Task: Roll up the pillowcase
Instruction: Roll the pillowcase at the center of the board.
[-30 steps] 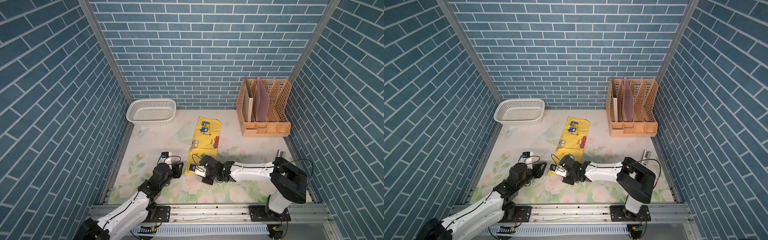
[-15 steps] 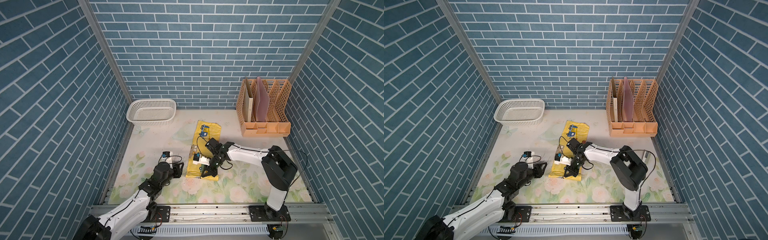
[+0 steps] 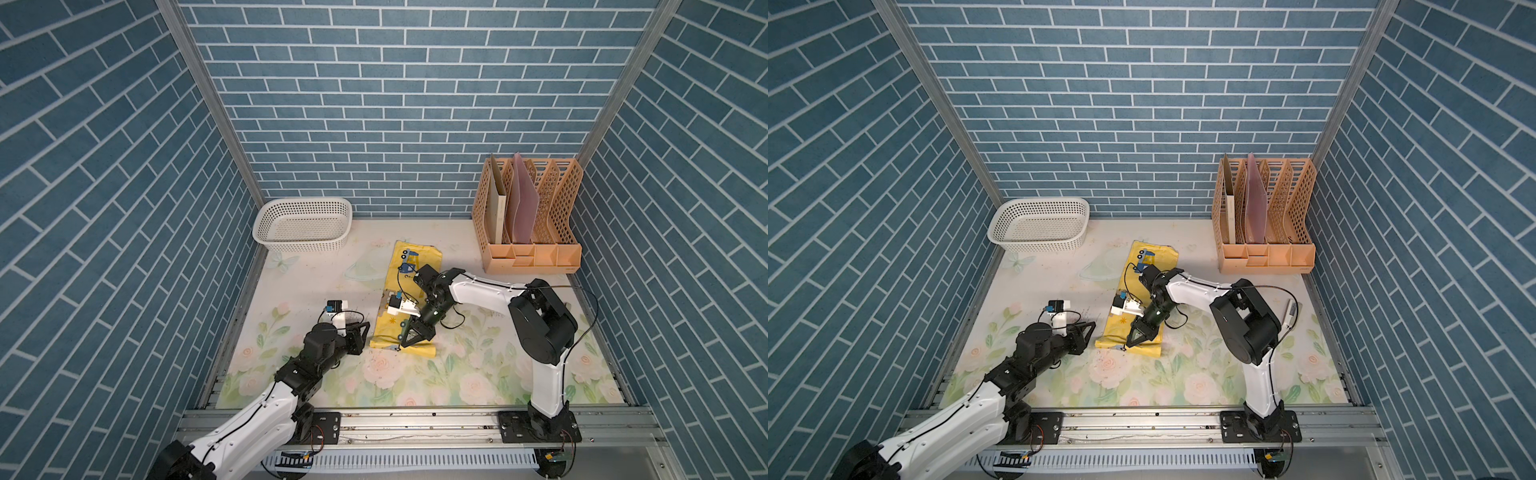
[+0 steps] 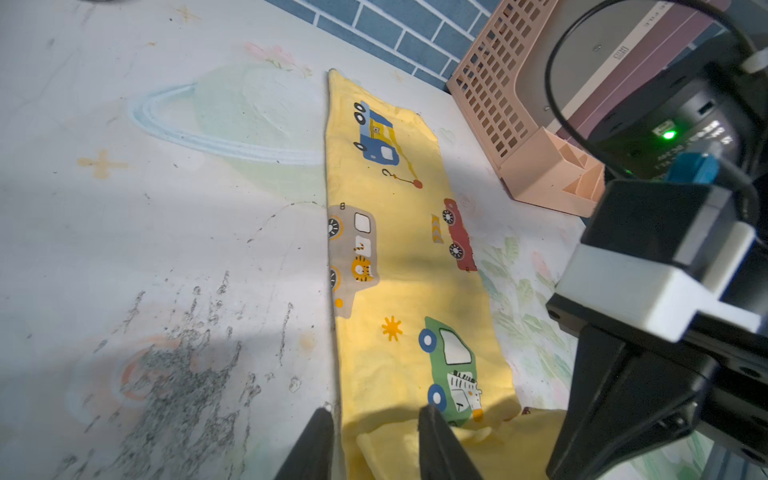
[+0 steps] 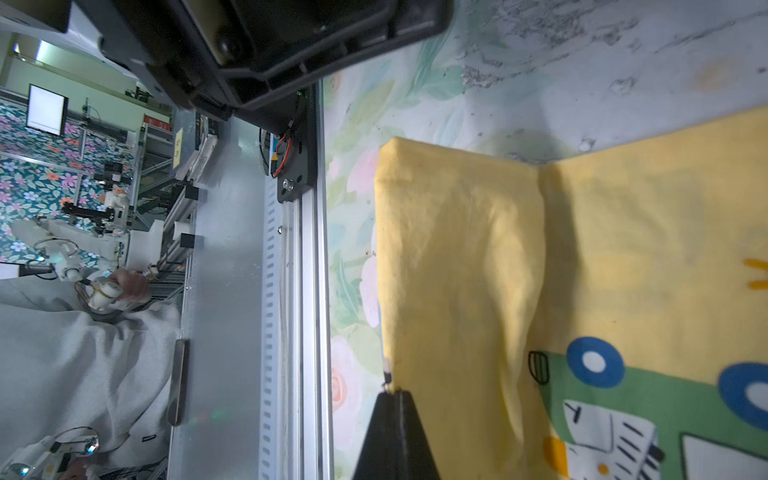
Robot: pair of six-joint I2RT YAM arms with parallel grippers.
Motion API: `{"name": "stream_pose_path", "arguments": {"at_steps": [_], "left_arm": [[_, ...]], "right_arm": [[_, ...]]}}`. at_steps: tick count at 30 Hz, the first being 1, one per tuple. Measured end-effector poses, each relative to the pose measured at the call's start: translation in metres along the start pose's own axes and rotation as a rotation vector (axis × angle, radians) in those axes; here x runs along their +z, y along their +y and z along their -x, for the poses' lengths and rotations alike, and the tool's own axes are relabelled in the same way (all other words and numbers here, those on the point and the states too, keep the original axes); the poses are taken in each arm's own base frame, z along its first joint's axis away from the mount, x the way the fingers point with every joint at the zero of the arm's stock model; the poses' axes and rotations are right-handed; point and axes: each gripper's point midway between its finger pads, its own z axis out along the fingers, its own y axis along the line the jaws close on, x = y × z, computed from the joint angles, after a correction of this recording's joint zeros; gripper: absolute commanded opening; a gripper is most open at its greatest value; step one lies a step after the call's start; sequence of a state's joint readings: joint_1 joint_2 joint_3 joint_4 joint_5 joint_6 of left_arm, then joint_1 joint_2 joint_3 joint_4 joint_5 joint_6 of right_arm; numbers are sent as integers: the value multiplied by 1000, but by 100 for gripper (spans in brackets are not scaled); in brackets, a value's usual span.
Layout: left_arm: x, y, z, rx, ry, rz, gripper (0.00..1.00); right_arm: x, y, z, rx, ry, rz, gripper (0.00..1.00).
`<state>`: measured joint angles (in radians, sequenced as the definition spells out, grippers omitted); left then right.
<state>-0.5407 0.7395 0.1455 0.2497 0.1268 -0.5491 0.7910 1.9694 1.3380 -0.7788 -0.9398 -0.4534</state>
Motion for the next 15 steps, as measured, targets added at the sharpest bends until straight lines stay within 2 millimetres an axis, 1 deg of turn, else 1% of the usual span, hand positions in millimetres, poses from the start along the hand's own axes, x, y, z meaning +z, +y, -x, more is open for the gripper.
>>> {"name": "stream_pose_path", "arguments": {"at_steps": [2, 3, 4, 5, 6, 7, 10, 11, 13, 15], "left_arm": [[1, -3, 0, 8, 3, -15, 21], [3, -3, -1, 14, 9, -17, 16], [6, -2, -5, 19, 25, -17, 10], [10, -1, -9, 17, 43, -15, 7], [14, 1, -15, 21, 70, -15, 3], [18, 4, -23, 21, 101, -10, 0], [27, 10, -43, 26, 189, -1, 0], [29, 9, -47, 27, 205, -7, 0], [33, 3, -48, 34, 219, -40, 0], [36, -6, -44, 47, 215, -83, 0]], "right_arm": [[1, 1, -3, 11, 8, 7, 0], [2, 1, -5, 16, 12, 8, 0], [4, 1, -9, 21, 17, 9, 0], [5, 1, -13, 29, 23, 10, 0], [6, 1, -18, 38, 30, 10, 0], [7, 1, -23, 47, 39, 9, 0], [8, 1, -29, 54, 50, 0, 0], [7, 1, -29, 51, 51, -5, 0], [6, 0, -29, 43, 51, -16, 0], [5, 0, -29, 37, 51, -26, 0]]}}
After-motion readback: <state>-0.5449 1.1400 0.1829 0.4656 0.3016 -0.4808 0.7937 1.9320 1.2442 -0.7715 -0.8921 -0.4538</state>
